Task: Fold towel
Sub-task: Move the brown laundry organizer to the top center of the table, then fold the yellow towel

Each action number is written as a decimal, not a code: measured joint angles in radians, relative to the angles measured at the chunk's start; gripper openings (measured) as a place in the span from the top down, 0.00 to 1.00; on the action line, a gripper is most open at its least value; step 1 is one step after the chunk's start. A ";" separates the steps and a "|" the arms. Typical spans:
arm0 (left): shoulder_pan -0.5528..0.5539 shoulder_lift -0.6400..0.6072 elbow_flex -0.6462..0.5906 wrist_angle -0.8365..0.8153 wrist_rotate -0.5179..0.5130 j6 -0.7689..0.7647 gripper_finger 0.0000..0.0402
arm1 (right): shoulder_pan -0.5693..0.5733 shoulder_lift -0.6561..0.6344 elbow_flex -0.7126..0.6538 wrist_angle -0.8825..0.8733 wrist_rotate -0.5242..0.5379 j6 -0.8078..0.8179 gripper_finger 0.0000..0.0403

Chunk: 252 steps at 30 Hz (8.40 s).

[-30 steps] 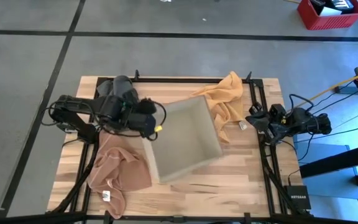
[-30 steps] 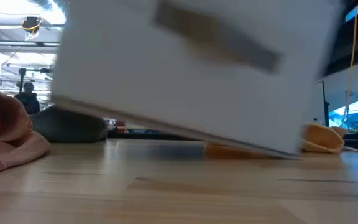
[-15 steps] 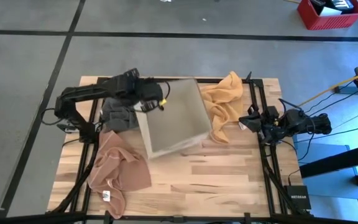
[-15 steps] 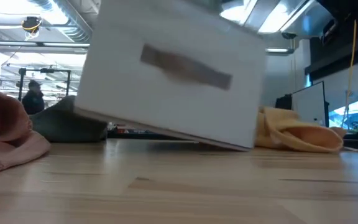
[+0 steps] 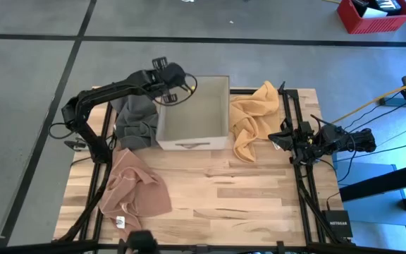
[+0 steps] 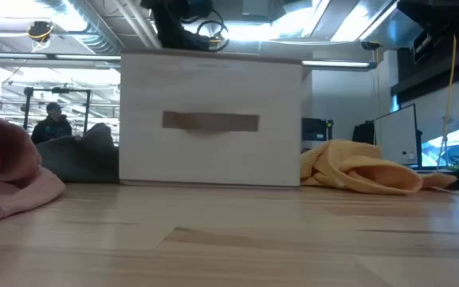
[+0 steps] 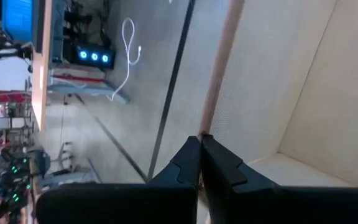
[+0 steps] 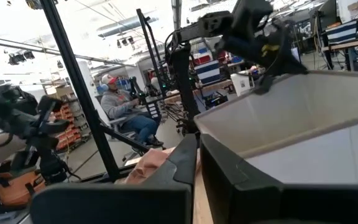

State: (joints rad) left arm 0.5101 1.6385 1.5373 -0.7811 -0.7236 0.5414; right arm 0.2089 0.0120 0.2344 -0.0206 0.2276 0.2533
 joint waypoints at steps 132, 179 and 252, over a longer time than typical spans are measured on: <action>-0.736 0.119 -0.114 0.355 0.336 -0.679 0.73 | 0.623 1.502 0.604 -0.213 -0.128 0.447 0.59; -0.703 0.462 -0.139 0.329 0.568 -0.391 0.98 | 0.623 1.513 0.583 -0.268 0.207 0.472 0.59; -0.877 0.368 -0.141 0.249 0.502 -0.927 0.99 | 0.914 1.931 1.208 -1.163 -0.219 0.871 0.59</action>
State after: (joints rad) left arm -0.3671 2.0064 1.3968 -0.5323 -0.2215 -0.3855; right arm 1.1227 1.9430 1.4428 -1.1839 0.0085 1.1239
